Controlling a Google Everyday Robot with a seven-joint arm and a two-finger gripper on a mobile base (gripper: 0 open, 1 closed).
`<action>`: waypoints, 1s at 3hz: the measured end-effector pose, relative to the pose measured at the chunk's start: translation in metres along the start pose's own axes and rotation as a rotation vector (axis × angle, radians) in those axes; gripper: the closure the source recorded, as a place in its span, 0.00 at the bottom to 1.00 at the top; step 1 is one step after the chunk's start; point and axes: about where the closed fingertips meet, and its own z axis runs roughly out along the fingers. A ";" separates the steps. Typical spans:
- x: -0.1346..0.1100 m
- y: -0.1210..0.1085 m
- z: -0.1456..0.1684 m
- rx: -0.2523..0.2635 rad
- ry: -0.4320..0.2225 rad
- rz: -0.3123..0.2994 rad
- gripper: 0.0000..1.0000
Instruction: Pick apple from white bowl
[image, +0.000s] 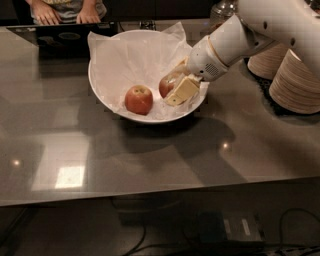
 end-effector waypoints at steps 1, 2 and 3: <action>-0.040 -0.003 -0.035 -0.006 -0.137 -0.046 1.00; -0.075 -0.006 -0.065 0.001 -0.234 -0.089 1.00; -0.075 -0.006 -0.065 0.001 -0.234 -0.089 1.00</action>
Offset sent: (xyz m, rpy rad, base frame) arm -0.0052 0.0092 0.1454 0.3102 -0.1307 0.1243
